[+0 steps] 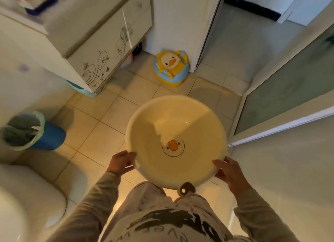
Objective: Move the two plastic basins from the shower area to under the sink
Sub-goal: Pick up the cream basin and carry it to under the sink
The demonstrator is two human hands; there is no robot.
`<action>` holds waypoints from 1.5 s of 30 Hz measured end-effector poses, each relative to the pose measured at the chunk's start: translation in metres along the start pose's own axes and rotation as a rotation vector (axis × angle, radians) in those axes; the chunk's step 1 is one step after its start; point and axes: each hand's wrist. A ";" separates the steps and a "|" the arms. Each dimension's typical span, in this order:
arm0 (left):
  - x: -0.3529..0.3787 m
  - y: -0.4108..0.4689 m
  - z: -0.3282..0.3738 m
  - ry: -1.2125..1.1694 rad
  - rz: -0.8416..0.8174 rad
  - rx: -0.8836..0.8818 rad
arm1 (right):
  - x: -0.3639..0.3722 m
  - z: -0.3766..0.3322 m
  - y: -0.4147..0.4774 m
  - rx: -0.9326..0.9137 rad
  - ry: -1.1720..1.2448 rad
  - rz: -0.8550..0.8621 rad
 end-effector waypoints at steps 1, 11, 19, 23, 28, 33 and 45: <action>0.005 0.008 0.015 0.014 -0.018 -0.002 | 0.003 -0.011 0.008 -0.003 0.005 0.008; 0.066 0.079 0.141 0.116 -0.066 0.035 | 0.013 -0.104 0.087 0.007 0.079 0.028; 0.134 0.119 0.173 -0.079 0.048 -0.036 | 0.015 -0.216 0.190 -0.011 -0.085 -0.072; 0.167 0.122 0.175 -0.250 0.142 -0.101 | 0.020 -0.271 0.233 -0.032 -0.227 -0.167; 0.202 0.121 0.174 -0.428 0.259 -0.122 | 0.049 -0.337 0.280 -0.045 -0.451 -0.322; 0.214 0.127 0.175 -0.588 0.343 -0.180 | 0.094 -0.373 0.310 -0.045 -0.581 -0.422; 0.178 0.183 0.220 -0.693 0.411 -0.240 | 0.204 -0.405 0.354 0.042 -0.710 -0.452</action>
Point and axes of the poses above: each hand's wrist, its own y-axis towards the middle knuckle, its own x-axis out of the palm, z = x × y, and after that the axes turned 5 degrees about y, right-handed
